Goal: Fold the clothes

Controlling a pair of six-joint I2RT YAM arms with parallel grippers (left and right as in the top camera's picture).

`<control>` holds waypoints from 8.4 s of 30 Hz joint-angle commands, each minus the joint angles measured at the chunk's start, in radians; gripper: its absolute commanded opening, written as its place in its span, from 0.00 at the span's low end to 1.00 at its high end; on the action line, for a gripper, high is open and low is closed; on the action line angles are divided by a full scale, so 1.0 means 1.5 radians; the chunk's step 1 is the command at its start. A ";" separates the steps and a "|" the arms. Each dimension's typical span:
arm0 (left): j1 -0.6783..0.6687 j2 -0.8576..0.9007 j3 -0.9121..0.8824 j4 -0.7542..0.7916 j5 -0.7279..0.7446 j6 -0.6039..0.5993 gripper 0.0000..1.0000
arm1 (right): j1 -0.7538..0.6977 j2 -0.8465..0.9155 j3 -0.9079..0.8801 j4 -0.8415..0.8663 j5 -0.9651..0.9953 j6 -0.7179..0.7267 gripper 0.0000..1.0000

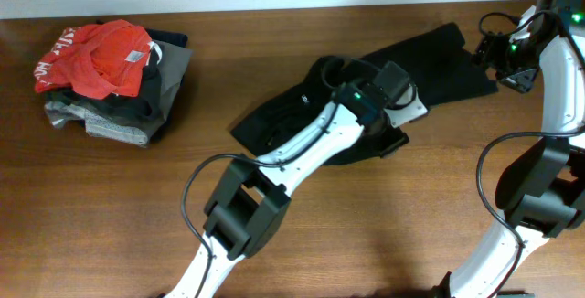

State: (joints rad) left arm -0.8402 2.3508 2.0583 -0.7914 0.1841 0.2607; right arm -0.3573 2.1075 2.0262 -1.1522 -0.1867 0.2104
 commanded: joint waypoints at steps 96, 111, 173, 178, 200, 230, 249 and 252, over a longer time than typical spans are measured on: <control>0.123 -0.006 0.407 -0.259 -0.425 -0.018 0.01 | 0.195 0.001 -0.451 0.493 0.046 0.086 0.13; 0.212 -0.102 0.408 -0.299 -0.438 -0.111 0.01 | 0.122 -0.212 -0.349 0.279 0.025 0.096 0.04; 0.315 -0.060 0.393 -0.345 -0.346 -0.119 0.01 | 0.064 -0.092 0.177 -0.253 0.157 0.002 0.04; 0.325 0.046 0.393 -0.196 -0.347 -0.119 0.00 | 0.067 0.030 0.177 -0.126 0.127 0.002 0.04; 0.374 0.227 0.393 0.147 -0.334 -0.119 0.30 | 0.108 0.216 0.177 0.167 0.092 0.002 0.04; 0.357 0.262 0.392 -0.041 0.025 0.057 0.44 | 0.107 0.216 0.177 0.116 0.092 -0.033 0.09; 0.357 0.289 0.392 -0.031 -0.041 0.084 0.04 | 0.107 0.216 0.177 0.115 0.092 -0.033 0.09; 0.358 0.282 0.414 -0.021 -0.105 0.067 0.01 | 0.107 0.216 0.177 0.115 0.092 -0.033 0.09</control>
State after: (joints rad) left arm -0.3058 2.7735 2.6385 -0.8356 0.1272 0.3782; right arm -0.1909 2.4290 2.2868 -0.9775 -0.0681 0.1619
